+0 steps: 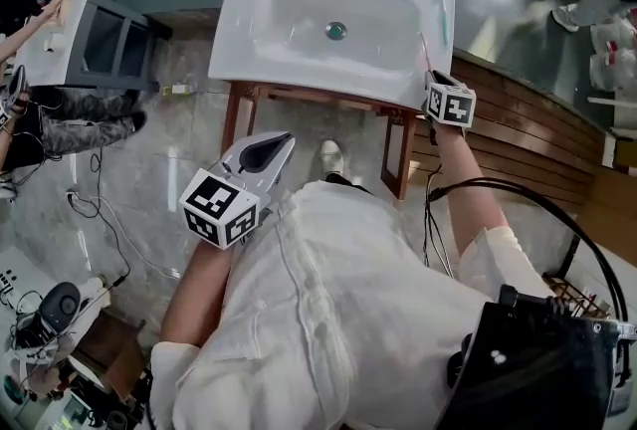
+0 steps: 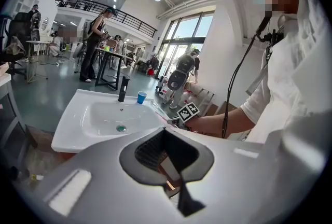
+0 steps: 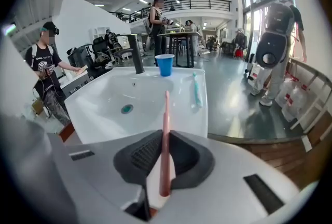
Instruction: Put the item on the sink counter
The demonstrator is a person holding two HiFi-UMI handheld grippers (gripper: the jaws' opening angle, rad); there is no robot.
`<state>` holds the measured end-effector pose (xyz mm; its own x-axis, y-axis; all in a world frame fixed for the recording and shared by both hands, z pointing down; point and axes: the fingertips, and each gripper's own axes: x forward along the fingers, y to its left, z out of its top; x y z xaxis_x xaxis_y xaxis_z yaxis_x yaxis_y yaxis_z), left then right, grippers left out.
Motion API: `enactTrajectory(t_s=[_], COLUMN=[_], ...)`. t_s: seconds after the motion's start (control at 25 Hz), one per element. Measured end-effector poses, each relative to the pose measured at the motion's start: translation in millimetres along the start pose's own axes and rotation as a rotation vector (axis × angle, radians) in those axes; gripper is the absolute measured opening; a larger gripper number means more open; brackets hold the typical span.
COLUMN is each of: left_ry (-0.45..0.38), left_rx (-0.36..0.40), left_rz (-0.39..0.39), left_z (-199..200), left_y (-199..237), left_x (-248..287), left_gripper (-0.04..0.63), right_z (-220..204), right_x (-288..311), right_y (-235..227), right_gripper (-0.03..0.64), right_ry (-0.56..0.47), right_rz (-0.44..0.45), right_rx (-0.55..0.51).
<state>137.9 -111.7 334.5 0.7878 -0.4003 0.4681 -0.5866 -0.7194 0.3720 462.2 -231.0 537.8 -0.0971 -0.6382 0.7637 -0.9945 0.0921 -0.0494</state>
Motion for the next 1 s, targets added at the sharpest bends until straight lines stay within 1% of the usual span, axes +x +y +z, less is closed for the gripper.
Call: enactTrajectory(t_s=[0.28, 0.6, 0.8, 1.0], left_ry=[-0.026, -0.053, -0.072, -0.08], left_rx=[-0.007, -0.016, -0.017, -0.031], left_rz=[0.004, 0.0, -0.01, -0.005], left_z=[-23, -64, -93, -128], left_y=[-5, -18, -33, -44], left_x=[-43, -99, -136, -179], left_gripper=[0.006, 0.006, 0.006, 0.005], right_z=[-4, -22, -46, -81], right_x=[-38, -82, -112, -136], right_y=[36, 111, 167, 223], right_gripper=[0.043, 0.043, 0.043, 0.043], right_ry=[-0.037, -0.074, -0.086, -0.074], right_rz=[0.014, 0.07, 0.12, 0.16], right_rx=[-0.016, -0.065, -0.1, -0.114])
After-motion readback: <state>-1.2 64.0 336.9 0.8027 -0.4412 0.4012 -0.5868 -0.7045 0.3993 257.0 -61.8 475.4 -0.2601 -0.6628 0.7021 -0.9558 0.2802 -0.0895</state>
